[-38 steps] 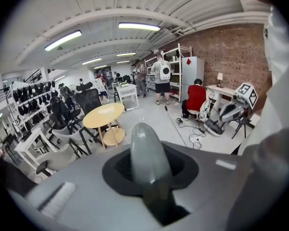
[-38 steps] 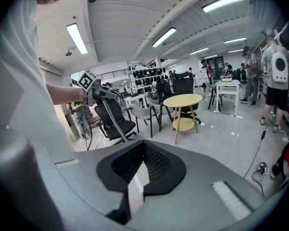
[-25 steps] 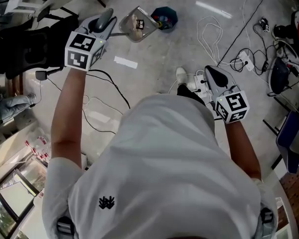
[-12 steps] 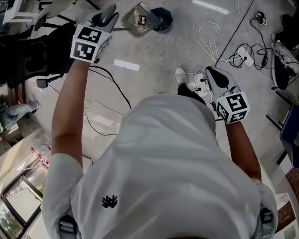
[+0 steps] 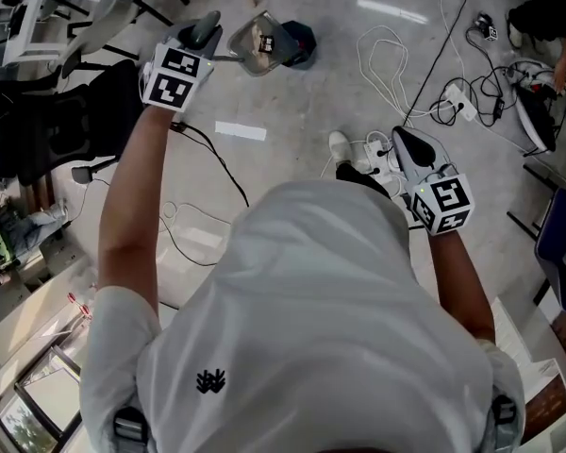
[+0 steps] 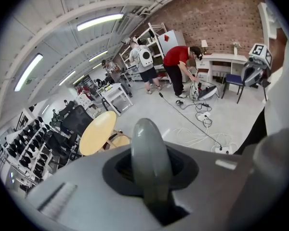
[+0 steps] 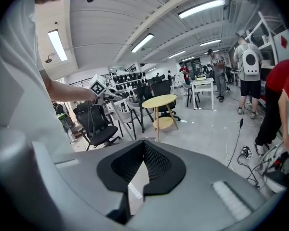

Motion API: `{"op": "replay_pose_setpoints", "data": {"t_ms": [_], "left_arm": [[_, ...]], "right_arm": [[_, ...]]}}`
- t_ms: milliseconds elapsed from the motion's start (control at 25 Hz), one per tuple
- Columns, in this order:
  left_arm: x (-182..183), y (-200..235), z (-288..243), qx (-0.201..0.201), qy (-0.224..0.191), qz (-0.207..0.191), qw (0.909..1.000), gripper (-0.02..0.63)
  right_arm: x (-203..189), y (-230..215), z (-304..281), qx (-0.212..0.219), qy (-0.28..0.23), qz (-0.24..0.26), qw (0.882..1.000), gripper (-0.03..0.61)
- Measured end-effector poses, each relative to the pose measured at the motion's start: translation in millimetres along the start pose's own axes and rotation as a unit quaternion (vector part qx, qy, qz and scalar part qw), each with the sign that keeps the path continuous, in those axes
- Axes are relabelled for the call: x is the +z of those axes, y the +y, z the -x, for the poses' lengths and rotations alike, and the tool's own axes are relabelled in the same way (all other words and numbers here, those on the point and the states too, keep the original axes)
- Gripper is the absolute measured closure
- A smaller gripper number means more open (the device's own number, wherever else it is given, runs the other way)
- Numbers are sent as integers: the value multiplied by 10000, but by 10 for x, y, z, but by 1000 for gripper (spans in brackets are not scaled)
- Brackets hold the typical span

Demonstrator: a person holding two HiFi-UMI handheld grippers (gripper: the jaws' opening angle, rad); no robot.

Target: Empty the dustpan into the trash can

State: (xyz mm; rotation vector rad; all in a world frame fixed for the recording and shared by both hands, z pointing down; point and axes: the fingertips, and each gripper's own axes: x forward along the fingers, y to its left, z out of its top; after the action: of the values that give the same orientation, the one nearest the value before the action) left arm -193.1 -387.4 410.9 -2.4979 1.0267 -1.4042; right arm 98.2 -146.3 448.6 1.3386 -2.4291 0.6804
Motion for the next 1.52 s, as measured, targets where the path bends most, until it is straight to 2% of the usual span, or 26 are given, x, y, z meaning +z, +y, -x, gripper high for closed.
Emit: {"op": "replay_pose_setpoints", "data": {"t_ms": [120,360,640,880,1120,1360,1520], "left_arm": [[16,15,-157,39,111,-77,9999,497],[83,21,-380,163,440,-694,9965,509],[-13,20,-668,325,883,-1358,9863,541],[-85,82,-784,334,1081,-1305,9850,559],[0,20,-858,179,954,-1047,9898,560],[42,-53,-887,-177,981,-1274,9868,552],[-32,-32,-933,-140,1214,-1542,9805,560]], "right_arm": [[-19,-99,24,-56,-12,-54,10000,577],[-70,-272,72,-162,0,-155,9997,577],[-141,-452,105,-208,-10,-252,9995,577],[-141,-544,99,-188,20,-286,9994,578],[-169,-580,98,-160,59,-303,9994,577],[-147,-608,49,-159,54,-315,9994,577],[-143,-578,-11,-121,84,-321,9994,577]]}}
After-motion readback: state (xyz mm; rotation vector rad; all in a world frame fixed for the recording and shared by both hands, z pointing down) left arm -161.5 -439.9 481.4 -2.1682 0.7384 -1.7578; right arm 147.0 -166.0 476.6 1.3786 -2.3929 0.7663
